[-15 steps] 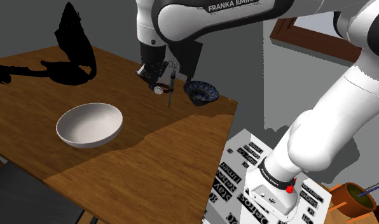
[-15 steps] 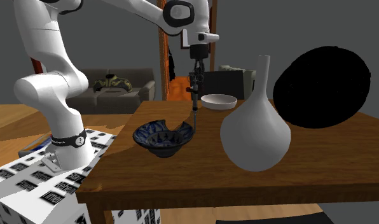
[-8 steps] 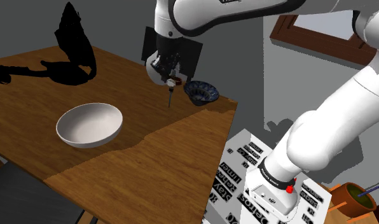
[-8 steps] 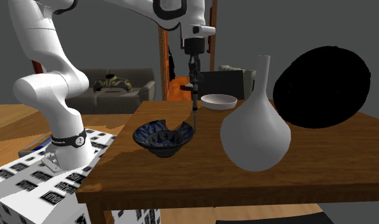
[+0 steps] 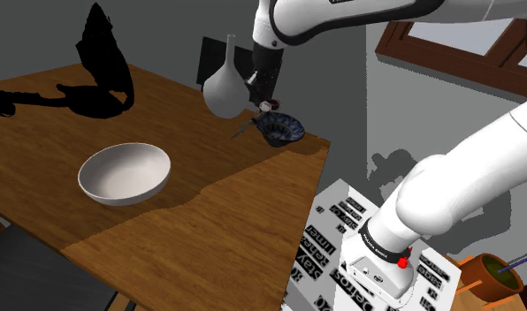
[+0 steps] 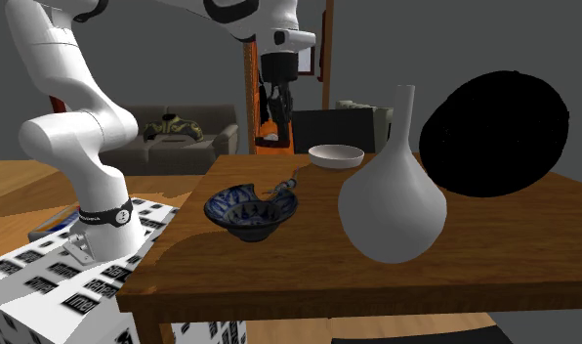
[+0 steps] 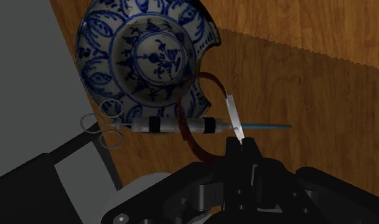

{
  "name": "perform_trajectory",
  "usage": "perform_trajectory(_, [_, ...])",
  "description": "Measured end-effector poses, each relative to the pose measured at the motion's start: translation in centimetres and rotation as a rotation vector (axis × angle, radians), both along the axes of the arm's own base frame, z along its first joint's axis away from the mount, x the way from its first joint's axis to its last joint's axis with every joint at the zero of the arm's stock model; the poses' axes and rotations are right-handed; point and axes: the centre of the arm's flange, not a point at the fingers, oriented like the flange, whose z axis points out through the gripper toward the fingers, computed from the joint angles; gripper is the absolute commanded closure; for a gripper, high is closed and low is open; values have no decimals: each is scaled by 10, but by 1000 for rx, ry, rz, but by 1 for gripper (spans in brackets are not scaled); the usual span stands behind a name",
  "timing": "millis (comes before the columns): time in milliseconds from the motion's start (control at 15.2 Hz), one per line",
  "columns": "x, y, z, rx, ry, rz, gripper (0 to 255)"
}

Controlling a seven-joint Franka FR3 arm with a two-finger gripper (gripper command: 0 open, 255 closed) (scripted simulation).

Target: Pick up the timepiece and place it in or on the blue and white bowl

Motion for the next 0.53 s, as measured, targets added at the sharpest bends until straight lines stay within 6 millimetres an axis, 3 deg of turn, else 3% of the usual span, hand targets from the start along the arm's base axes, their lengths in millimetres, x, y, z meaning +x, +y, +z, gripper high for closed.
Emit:
perform_trajectory(396, [0, -78, 8, 0, 0, 0, 255])
perform_trajectory(528, [1, -89, 3, 0, 0, 1, 255])
